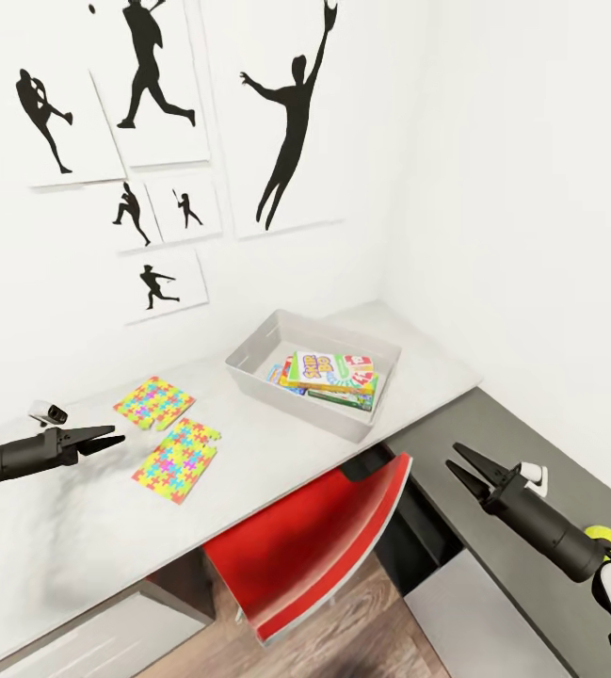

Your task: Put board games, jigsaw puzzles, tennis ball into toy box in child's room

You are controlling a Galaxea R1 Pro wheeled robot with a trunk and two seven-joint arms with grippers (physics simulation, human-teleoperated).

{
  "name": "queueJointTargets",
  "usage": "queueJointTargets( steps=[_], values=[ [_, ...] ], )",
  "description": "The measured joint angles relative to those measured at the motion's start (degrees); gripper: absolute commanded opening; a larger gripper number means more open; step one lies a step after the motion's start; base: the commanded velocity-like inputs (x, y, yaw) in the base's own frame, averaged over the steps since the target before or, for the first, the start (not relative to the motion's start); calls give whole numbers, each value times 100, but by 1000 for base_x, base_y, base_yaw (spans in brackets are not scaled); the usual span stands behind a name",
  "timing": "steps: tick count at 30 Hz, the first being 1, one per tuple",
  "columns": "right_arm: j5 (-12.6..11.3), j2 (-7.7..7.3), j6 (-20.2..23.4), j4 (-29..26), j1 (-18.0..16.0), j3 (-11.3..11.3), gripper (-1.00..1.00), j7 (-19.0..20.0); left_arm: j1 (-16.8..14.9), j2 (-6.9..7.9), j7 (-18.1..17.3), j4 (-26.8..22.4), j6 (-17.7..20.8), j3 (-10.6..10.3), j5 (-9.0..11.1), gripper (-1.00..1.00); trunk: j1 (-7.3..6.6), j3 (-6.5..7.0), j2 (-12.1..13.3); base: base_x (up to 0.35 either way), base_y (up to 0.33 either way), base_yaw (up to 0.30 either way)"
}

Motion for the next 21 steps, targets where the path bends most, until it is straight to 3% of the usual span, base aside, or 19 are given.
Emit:
queueJointTargets(
  steps=[11, 21],
  values=[
    [3, 0, -4, 0, 0, -3, 100, 1, 0, 24, 2, 0, 69, 251, 5, 100, 0, 103, 0, -1, 0, 0],
    [3, 5, -7, 0, 3, 4, 100, 0, 0, 25, 2, 0, 217, 285, -4, 100, 0, 196, 0, 0, 0, 0]
  ],
)
